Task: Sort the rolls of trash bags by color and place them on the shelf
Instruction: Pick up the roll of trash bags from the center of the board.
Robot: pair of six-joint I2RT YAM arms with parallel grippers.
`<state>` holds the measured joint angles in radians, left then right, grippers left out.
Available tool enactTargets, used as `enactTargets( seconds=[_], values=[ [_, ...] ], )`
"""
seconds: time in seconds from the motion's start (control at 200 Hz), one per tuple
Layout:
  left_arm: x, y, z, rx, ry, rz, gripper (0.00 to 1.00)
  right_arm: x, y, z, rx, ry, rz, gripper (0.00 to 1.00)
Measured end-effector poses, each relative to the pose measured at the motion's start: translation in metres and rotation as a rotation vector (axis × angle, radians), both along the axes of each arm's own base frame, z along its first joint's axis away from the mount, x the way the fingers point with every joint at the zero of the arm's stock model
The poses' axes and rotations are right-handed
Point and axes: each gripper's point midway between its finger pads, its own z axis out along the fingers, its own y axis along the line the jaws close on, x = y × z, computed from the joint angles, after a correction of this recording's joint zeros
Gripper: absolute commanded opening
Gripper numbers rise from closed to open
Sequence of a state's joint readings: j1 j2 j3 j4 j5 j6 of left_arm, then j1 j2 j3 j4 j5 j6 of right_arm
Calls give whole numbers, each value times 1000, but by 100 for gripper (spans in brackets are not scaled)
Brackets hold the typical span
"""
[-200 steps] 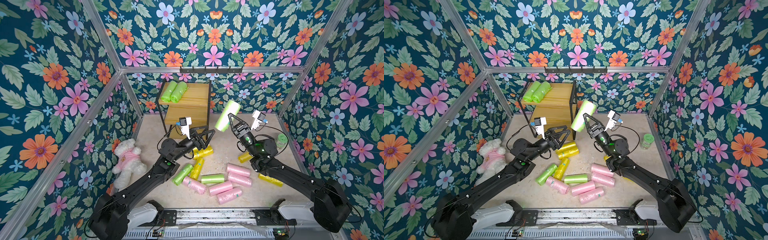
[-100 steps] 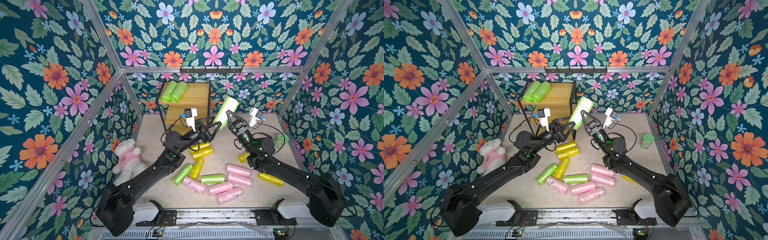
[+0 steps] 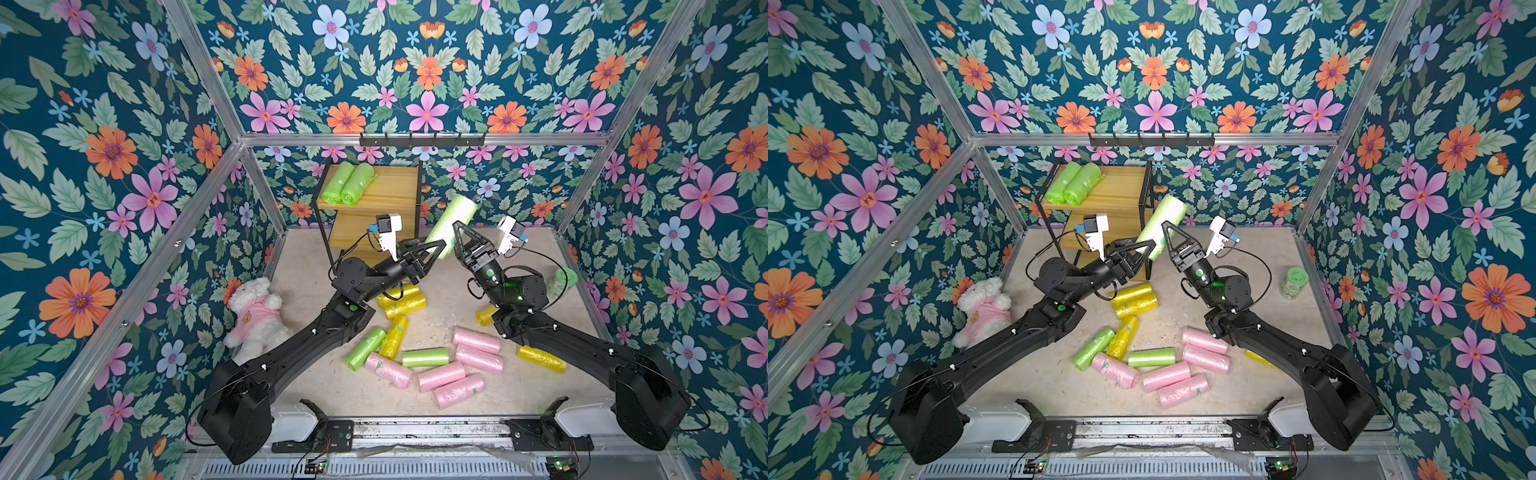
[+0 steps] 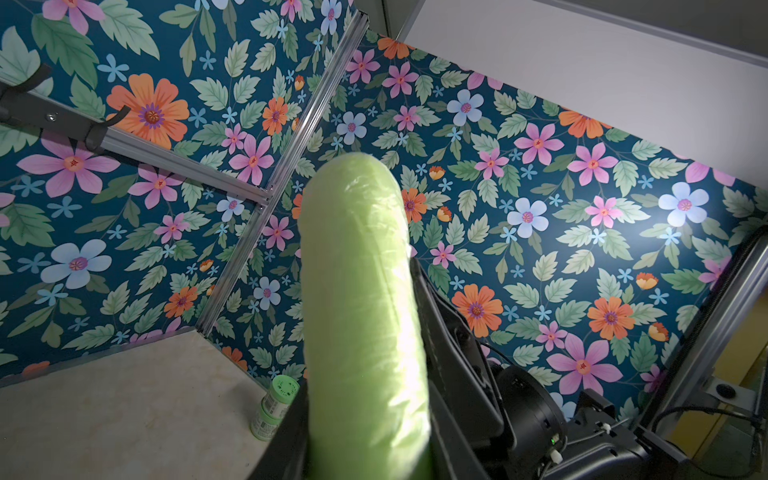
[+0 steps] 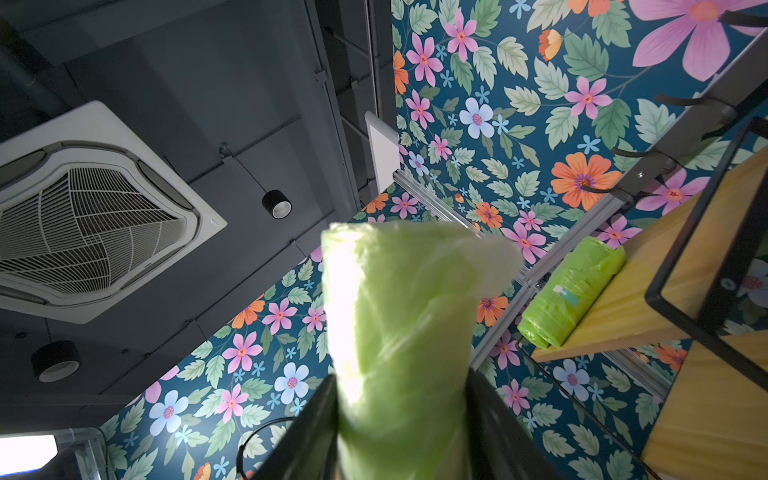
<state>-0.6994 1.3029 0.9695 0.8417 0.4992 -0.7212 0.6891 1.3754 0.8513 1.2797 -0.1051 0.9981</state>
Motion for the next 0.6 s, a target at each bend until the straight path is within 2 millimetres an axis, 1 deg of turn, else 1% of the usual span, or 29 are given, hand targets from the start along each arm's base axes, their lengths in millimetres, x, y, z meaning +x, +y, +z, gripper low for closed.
enactTargets(
  seconds=[0.045, 0.1, 0.18, 0.275, 0.445, 0.545, 0.6],
  values=[
    [1, 3, 0, 17, -7, 21, 24, 3, -3, -3, -9, 6, -13, 80],
    [2, 6, 3, 39, -19, 53, 24, 5, -6, -6, -22, 10, -33, 84],
    [8, 15, 8, 74, -35, 122, 24, 5, -10, -9, -46, 9, -59, 86],
    [20, 29, 15, 133, -43, 235, 24, 2, -12, -12, -92, -7, -89, 86],
    [50, 64, 30, 278, -58, 511, 24, -3, -16, -15, -204, -47, -163, 87],
    [71, 85, 35, 394, -63, 687, 23, -3, -15, -22, -298, -65, -200, 87],
    [83, 96, 35, 469, -63, 777, 23, -3, -14, -27, -343, -70, -216, 87]
  ],
)
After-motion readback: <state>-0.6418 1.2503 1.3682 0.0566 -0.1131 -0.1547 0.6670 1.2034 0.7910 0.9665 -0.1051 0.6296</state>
